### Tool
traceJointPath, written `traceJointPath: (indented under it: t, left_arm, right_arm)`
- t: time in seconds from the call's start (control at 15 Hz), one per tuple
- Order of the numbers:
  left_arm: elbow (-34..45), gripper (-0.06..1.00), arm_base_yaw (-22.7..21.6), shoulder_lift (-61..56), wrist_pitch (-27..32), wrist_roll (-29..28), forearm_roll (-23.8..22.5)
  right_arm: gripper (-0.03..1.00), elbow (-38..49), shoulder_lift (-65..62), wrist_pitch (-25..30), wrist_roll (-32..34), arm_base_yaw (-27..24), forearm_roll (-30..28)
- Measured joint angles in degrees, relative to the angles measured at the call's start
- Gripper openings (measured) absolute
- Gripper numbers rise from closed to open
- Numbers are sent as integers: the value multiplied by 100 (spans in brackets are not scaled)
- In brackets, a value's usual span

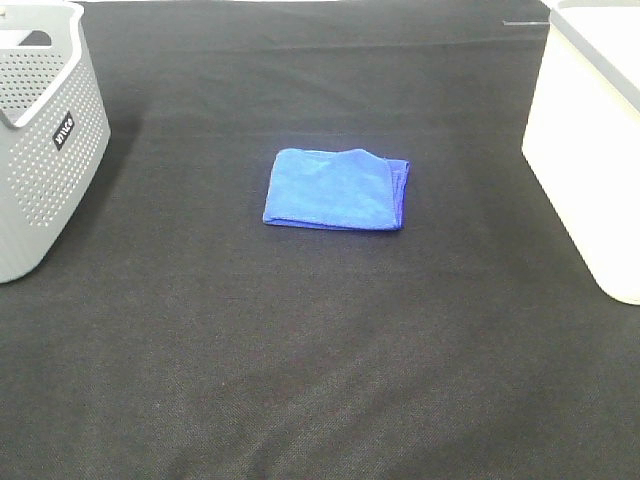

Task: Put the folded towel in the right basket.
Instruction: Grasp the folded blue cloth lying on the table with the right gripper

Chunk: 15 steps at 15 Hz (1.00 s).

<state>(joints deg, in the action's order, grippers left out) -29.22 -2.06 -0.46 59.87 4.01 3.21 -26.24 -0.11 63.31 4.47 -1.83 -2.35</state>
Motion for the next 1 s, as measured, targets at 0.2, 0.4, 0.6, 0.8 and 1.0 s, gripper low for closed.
traceJointPath:
  t: [0.2, 0.4, 0.6, 0.8, 1.0]
  left_arm:
    - [0, 98, 0, 0, 0, 0, 0]
    - [0, 98, 0, 0, 0, 0, 0]
    - [0, 98, 0, 0, 0, 0, 0]
    - [0, 98, 0, 0, 0, 0, 0]
    - [0, 98, 0, 0, 0, 0, 0]
  right_arm:
    - [94, 0, 0, 0, 0, 0, 0]
    - [94, 0, 0, 0, -52, 0, -6]
    - [94, 0, 0, 0, -109, 0, -6]
    - [94, 0, 0, 0, -109, 0, -23]
    - [94, 0, 0, 0, -109, 0, -23]
